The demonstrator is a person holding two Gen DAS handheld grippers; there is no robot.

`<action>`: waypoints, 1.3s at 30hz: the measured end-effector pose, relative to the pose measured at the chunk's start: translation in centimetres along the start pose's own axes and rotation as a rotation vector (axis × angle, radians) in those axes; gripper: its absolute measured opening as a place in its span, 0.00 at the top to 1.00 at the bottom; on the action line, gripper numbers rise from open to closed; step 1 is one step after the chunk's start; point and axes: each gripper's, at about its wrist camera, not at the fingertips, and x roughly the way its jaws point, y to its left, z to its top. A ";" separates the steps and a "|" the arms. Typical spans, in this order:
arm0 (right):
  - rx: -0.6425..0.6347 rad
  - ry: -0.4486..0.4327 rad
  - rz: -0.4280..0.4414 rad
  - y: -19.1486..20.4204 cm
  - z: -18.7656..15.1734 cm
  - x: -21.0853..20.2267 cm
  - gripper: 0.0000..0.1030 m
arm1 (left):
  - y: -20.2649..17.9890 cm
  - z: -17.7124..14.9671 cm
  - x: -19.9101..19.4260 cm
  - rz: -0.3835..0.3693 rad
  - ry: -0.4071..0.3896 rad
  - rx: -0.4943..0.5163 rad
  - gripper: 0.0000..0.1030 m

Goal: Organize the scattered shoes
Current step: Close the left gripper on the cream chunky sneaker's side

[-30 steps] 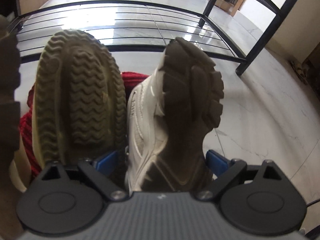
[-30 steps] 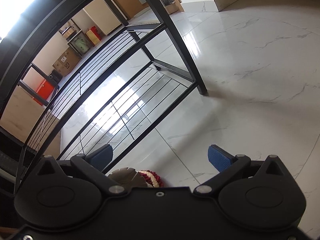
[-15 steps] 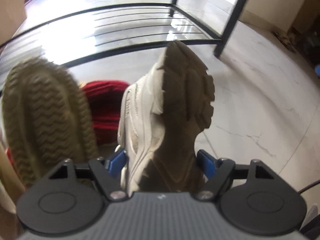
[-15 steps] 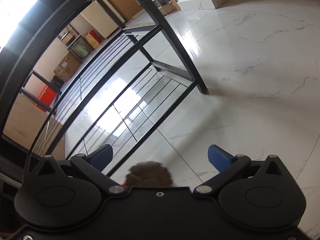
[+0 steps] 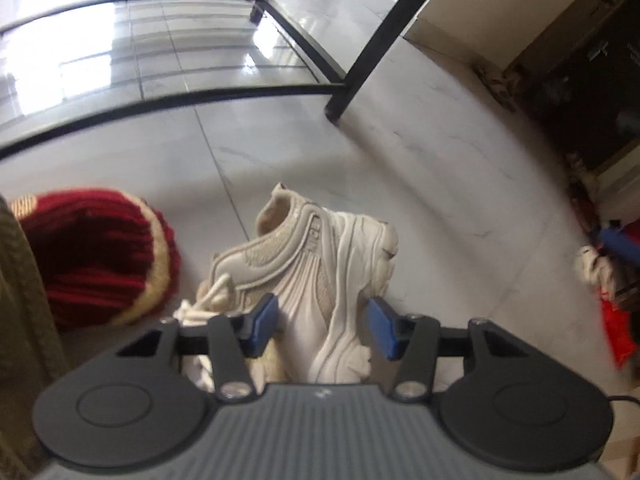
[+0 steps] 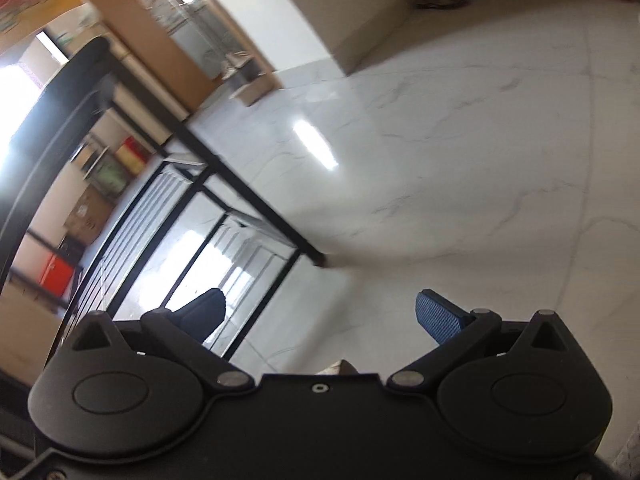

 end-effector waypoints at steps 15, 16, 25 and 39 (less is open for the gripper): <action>-0.021 0.021 0.022 0.3 -0.8 0.3 0.00 | 1.9 -1.8 -1.0 0.078 0.010 0.065 0.10; -0.023 0.027 0.026 0.5 -0.9 0.4 0.00 | 2.2 -1.9 -0.9 0.069 0.011 0.041 0.09; -0.026 0.049 0.031 0.9 -1.3 1.1 0.00 | -0.9 -3.5 -0.6 -0.004 0.047 0.186 0.04; 0.025 0.065 0.033 -0.6 -1.3 1.3 0.00 | -0.4 -4.2 3.6 0.185 0.244 0.198 0.39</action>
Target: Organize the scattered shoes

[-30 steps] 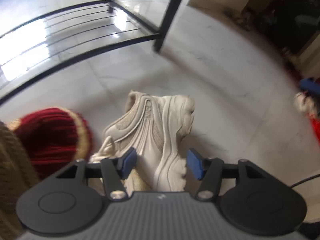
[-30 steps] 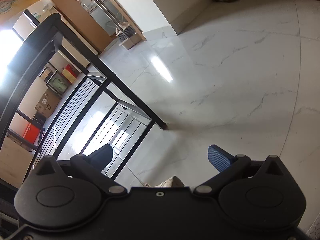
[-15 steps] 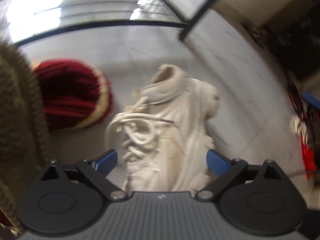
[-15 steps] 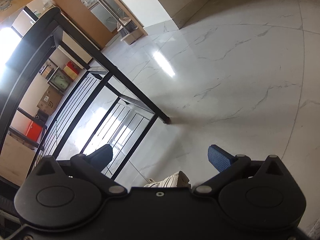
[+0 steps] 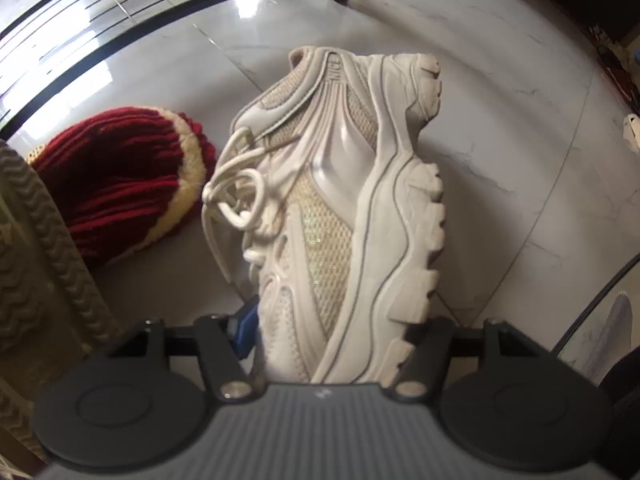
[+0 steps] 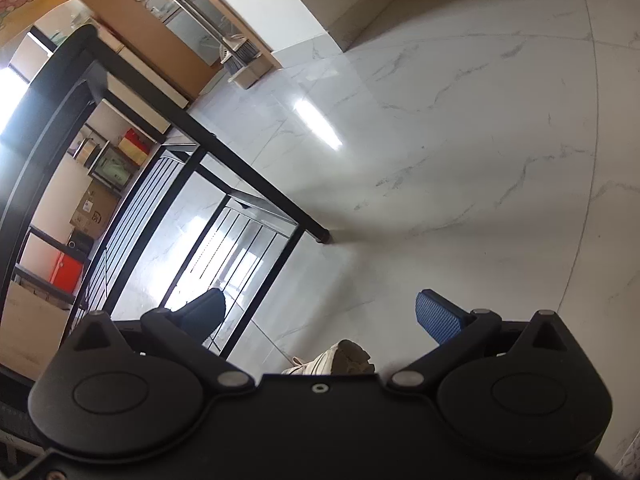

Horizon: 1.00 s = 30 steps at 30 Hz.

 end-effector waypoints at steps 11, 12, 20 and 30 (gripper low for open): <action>-0.036 -0.075 -0.018 -0.7 1.1 -1.9 0.00 | -2.0 4.1 1.6 0.001 0.070 -0.082 0.38; -0.042 -0.084 -0.018 -0.8 1.4 -2.2 0.00 | -2.4 4.6 1.8 0.005 0.074 -0.083 0.38; -0.021 -0.124 -0.076 -3.4 3.2 -3.1 0.00 | -5.7 9.7 3.6 -0.006 0.054 -0.104 0.38; -0.018 -0.135 -0.141 -5.8 4.1 -2.9 0.00 | -10.0 11.8 5.3 -0.022 0.010 -0.088 0.36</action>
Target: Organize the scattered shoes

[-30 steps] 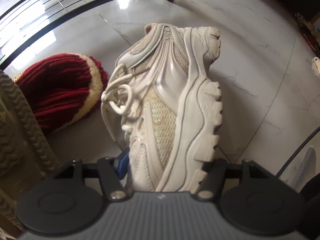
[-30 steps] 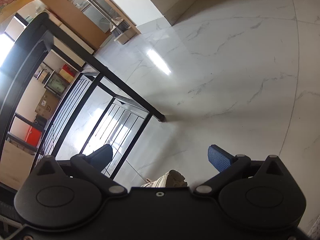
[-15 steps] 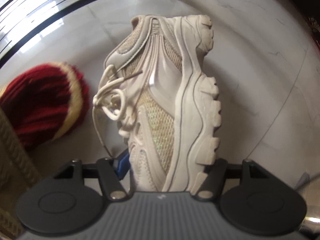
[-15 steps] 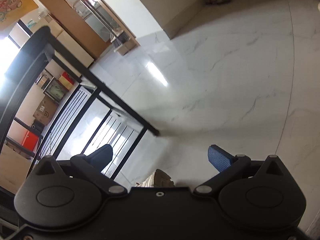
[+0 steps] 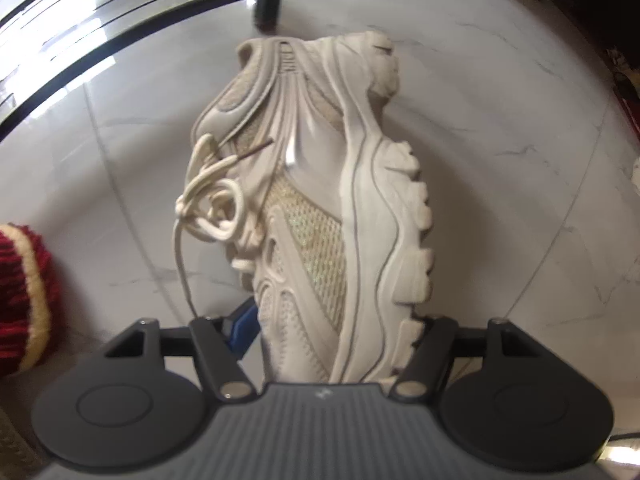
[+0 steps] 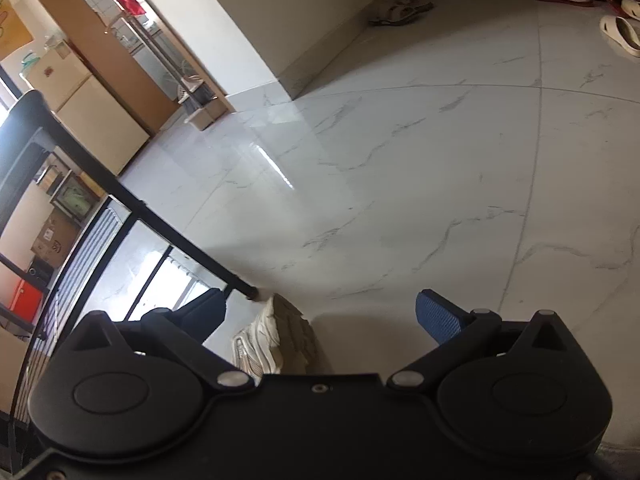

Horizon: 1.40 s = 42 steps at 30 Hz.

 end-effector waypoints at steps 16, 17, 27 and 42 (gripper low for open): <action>0.013 -0.013 0.004 -0.7 0.8 -1.6 0.00 | -7.6 -0.8 0.2 0.000 0.036 0.438 0.29; 0.013 -0.016 0.002 -0.8 0.9 -1.8 0.00 | -7.9 -0.8 0.3 -0.012 0.036 0.445 0.29; -0.010 0.019 -0.011 -1.4 0.7 -1.0 0.00 | -5.4 -0.1 -2.7 -0.056 -0.029 0.295 0.09; -0.443 -0.036 0.168 2.2 -4.0 -0.9 0.00 | 5.5 -6.1 -16.2 0.118 -0.504 -0.117 0.01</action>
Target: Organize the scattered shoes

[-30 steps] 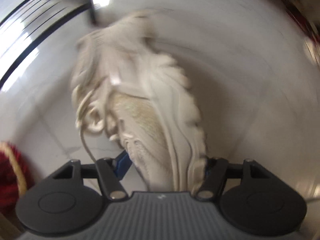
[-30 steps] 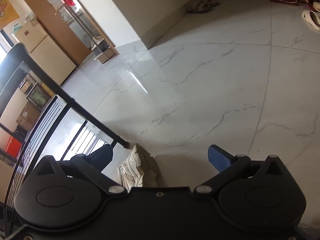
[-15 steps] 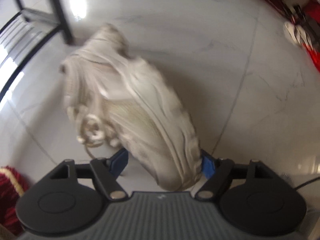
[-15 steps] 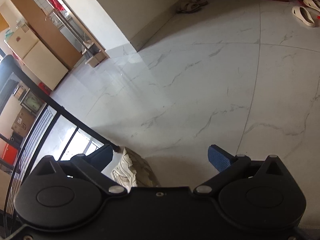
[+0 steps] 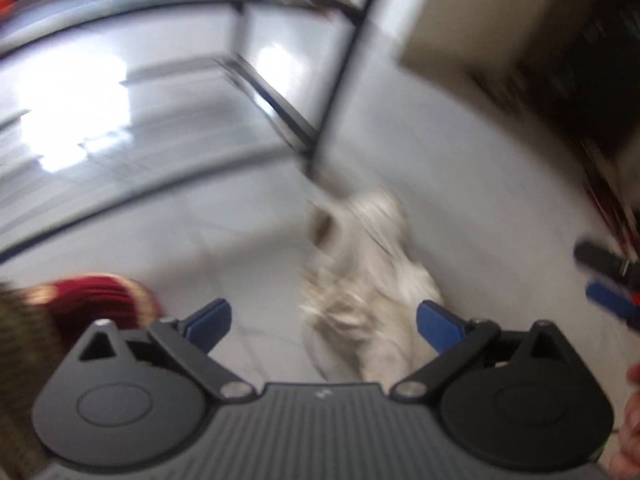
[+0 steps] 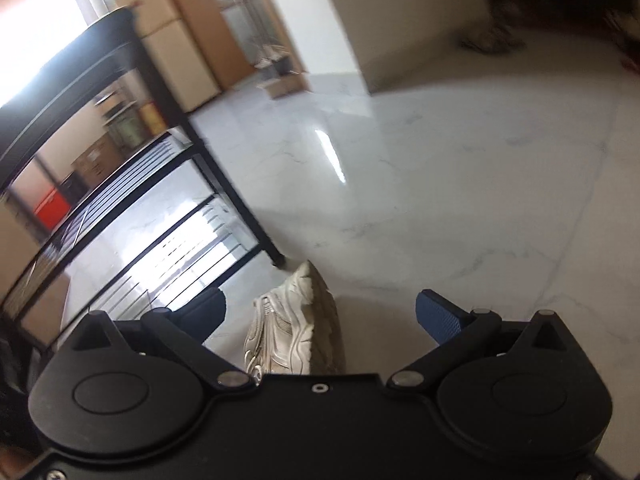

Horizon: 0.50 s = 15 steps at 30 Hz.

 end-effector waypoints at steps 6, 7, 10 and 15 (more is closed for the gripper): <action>-0.385 -0.031 -0.081 3.9 -4.0 2.1 0.08 | 4.2 -2.7 -5.0 0.310 -0.231 -0.078 0.01; -0.461 -0.024 -0.101 4.8 -5.3 2.8 0.13 | 4.6 -3.1 -5.4 0.324 -0.245 -0.086 0.01; -0.542 0.036 -0.095 6.3 -7.6 4.3 0.17 | 6.6 -4.9 -7.3 0.360 -0.282 -0.139 0.01; -0.597 0.050 -0.132 8.4 -9.7 6.2 0.16 | 8.6 -5.3 -7.5 0.356 -0.277 -0.212 0.01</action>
